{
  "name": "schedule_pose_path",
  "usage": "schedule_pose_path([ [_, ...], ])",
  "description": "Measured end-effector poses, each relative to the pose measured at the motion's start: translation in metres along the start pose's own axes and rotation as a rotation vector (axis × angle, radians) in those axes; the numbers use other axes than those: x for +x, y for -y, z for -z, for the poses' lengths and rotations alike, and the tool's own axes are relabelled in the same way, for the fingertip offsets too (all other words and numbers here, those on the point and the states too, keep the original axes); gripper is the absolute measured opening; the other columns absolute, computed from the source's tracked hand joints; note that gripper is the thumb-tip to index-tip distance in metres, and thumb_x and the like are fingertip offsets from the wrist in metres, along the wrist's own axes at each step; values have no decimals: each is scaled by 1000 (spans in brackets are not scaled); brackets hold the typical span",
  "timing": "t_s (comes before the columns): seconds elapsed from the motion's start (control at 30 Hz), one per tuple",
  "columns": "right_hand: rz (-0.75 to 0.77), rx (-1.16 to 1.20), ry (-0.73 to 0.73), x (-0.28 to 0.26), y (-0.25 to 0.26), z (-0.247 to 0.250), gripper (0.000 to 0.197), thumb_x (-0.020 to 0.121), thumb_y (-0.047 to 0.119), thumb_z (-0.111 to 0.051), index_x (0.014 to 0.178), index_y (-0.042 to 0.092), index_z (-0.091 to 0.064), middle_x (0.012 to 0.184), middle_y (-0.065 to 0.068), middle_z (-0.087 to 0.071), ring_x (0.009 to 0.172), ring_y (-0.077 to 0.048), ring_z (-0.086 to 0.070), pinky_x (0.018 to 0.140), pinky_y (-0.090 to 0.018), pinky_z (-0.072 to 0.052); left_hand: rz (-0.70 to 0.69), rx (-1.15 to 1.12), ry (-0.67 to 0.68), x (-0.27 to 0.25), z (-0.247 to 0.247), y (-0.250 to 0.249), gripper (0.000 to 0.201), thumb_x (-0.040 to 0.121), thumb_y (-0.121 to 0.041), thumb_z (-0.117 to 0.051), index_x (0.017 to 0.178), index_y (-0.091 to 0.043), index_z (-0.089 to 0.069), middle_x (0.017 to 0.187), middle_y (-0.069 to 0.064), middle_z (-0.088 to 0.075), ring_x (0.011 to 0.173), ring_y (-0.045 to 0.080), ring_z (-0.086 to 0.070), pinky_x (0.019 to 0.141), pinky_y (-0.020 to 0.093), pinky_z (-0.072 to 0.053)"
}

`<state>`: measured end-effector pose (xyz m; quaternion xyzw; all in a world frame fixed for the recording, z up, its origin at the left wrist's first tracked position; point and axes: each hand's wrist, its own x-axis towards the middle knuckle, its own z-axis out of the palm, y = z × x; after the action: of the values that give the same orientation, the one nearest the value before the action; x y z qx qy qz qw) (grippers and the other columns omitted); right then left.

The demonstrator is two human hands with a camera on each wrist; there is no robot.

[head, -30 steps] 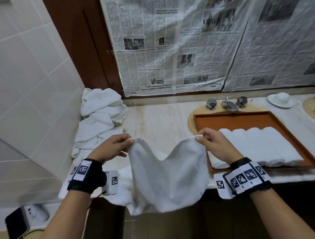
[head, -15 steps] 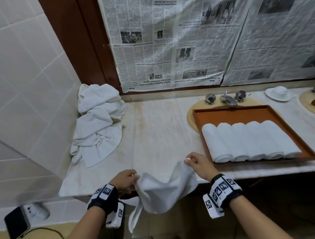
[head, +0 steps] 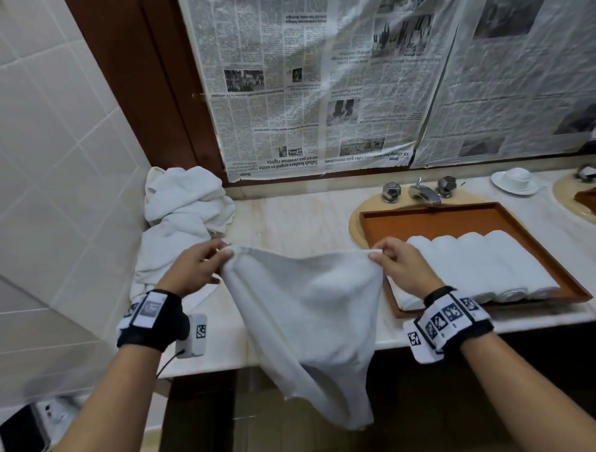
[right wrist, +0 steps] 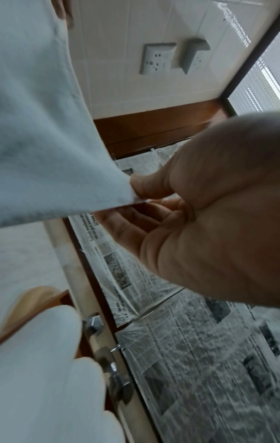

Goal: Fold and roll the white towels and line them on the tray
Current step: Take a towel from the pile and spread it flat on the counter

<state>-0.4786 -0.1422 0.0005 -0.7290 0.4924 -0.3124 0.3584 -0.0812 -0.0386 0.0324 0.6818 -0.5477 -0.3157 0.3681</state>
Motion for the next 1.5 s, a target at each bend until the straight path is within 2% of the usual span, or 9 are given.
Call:
schedule_pose_path([
  [0.2, 19, -50, 1, 32, 29, 36, 10, 95, 18, -63, 94, 8, -62, 79, -12, -72, 80, -28, -70, 71, -43, -60, -117, 76, -88, 31, 29, -25, 17, 97, -30, -63, 83, -19, -66, 72, -4, -61, 69, 13, -59, 59, 29, -56],
  [0.27, 32, -1, 13, 39, 40, 41, 7, 96, 11, -61, 92, 5, -60, 79, -14, -71, 80, -31, -70, 65, -34, -60, -161, 125, -114, 38, 36, -35, 19, 96, -29, -63, 83, -16, -66, 69, -2, -60, 63, 13, -56, 56, 24, -51],
  [0.37, 66, -22, 6, 48, 58, 47, 7, 97, 7, -59, 90, 4, -58, 72, -8, -66, 65, -15, -65, 53, -16, -51, -206, 231, -176, 49, 49, -51, 23, 95, -34, -65, 81, -16, -67, 60, -4, -57, 52, 9, -51, 56, 22, -43],
  [0.53, 106, -81, -35, 71, 77, 59, 16, 96, 14, -61, 99, -1, -57, 81, -18, -70, 79, -29, -69, 67, -38, -61, -196, 111, -176, 63, 62, -74, 19, 97, -30, -62, 83, -17, -65, 74, 1, -65, 60, 19, -69, 51, 23, -46],
  [0.73, 171, -133, -80, 83, 104, 72, 18, 97, 14, -60, 102, -4, -58, 79, -15, -70, 59, -7, -66, 51, -21, -53, -160, -1, -143, 66, 75, -90, 24, 98, -33, -61, 96, -9, -65, 85, 12, -71, 73, 23, -75, 55, 21, -57],
  [0.93, 214, -157, -131, 97, 119, 87, 16, 96, 21, -62, 98, 6, -61, 77, -5, -73, 66, -22, -71, 66, -50, -59, -239, -13, -152, 74, 93, -103, 23, 95, -28, -66, 97, -5, -68, 82, 12, -71, 74, 24, -75, 63, 25, -60],
  [1.17, 285, -108, -159, 100, 144, 94, 14, 97, 22, -61, 98, 7, -61, 83, -7, -73, 76, -24, -72, 67, -46, -61, -311, 38, -217, 79, 116, -117, 18, 96, -25, -65, 99, -8, -69, 78, 5, -67, 64, 5, -64, 57, 17, -51],
  [1.4, 263, -217, -193, 126, 142, 78, 13, 96, 24, -63, 98, 11, -63, 79, 3, -71, 63, -5, -65, 55, -25, -54, -263, 105, -192, 101, 120, -95, 15, 95, -28, -65, 93, -13, -70, 79, 5, -70, 69, 11, -69, 63, 28, -54],
  [1.5, 164, -189, -186, 145, 123, 57, 9, 94, 24, -65, 93, 15, -63, 83, 0, -71, 72, -13, -69, 62, -28, -55, -217, 151, -168, 124, 109, -70, 11, 96, -22, -64, 89, -16, -70, 79, 7, -73, 76, 17, -73, 64, 30, -56],
])
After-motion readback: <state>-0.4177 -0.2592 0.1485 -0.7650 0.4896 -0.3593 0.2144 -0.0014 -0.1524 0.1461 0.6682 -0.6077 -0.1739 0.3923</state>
